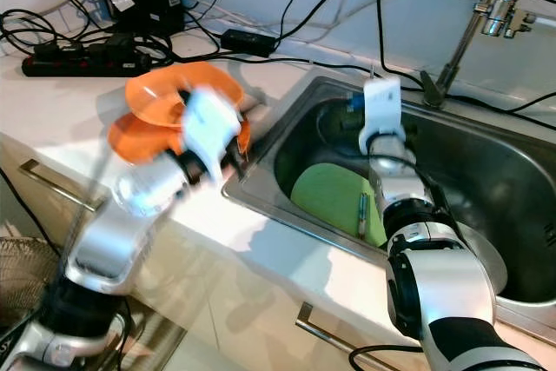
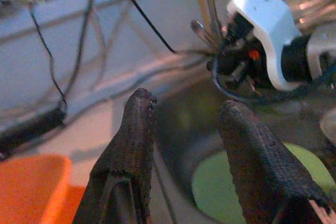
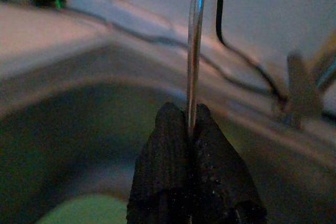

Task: Kitchen organization

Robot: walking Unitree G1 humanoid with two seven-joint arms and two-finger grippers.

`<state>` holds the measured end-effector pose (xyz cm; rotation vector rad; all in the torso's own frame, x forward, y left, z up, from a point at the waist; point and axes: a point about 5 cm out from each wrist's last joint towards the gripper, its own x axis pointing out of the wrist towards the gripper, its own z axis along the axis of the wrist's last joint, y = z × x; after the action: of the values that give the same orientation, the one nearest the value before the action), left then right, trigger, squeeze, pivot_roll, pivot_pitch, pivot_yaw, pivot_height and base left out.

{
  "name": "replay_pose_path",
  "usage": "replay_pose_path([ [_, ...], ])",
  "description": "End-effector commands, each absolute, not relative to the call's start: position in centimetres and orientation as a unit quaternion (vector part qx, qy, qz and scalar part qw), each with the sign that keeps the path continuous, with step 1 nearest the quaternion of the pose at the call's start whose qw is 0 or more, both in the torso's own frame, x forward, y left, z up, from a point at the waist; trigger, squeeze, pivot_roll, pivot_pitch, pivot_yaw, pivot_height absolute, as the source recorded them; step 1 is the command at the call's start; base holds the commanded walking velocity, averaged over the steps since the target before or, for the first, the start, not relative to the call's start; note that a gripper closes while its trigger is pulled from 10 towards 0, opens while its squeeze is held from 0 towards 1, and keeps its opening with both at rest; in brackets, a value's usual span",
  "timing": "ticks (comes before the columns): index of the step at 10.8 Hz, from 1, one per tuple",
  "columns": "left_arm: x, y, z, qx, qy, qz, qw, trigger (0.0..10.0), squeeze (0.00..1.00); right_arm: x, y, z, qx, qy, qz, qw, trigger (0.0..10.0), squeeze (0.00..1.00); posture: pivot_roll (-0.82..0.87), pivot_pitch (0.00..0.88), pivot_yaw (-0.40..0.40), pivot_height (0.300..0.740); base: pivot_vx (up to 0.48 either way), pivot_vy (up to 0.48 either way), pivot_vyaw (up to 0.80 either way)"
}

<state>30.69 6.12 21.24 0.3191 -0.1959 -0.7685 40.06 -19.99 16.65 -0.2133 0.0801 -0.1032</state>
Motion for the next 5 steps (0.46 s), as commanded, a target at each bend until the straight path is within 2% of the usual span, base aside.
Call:
replay_pose_path([
  [1,30.6,6.0,21.0,0.160,-0.084,-0.381,0.907,10.0,0.00,40.3,-20.2,17.1,-0.097,0.053,-0.060,0.992,10.0,0.00,0.26,0.000,-0.058,0.740,0.000,0.000,0.00],
  [3,30.1,5.8,19.9,0.168,-0.048,-0.398,0.901,10.0,0.00,39.4,-20.2,13.9,-0.065,0.134,-0.064,0.987,10.0,0.00,0.27,0.000,-0.061,0.740,0.000,0.000,0.00],
  [5,30.0,5.9,19.6,0.169,-0.038,-0.399,0.900,10.0,0.00,38.9,-20.1,12.6,-0.056,0.164,-0.062,0.983,10.0,0.00,0.27,0.000,-0.064,0.740,0.000,0.000,0.00],
])
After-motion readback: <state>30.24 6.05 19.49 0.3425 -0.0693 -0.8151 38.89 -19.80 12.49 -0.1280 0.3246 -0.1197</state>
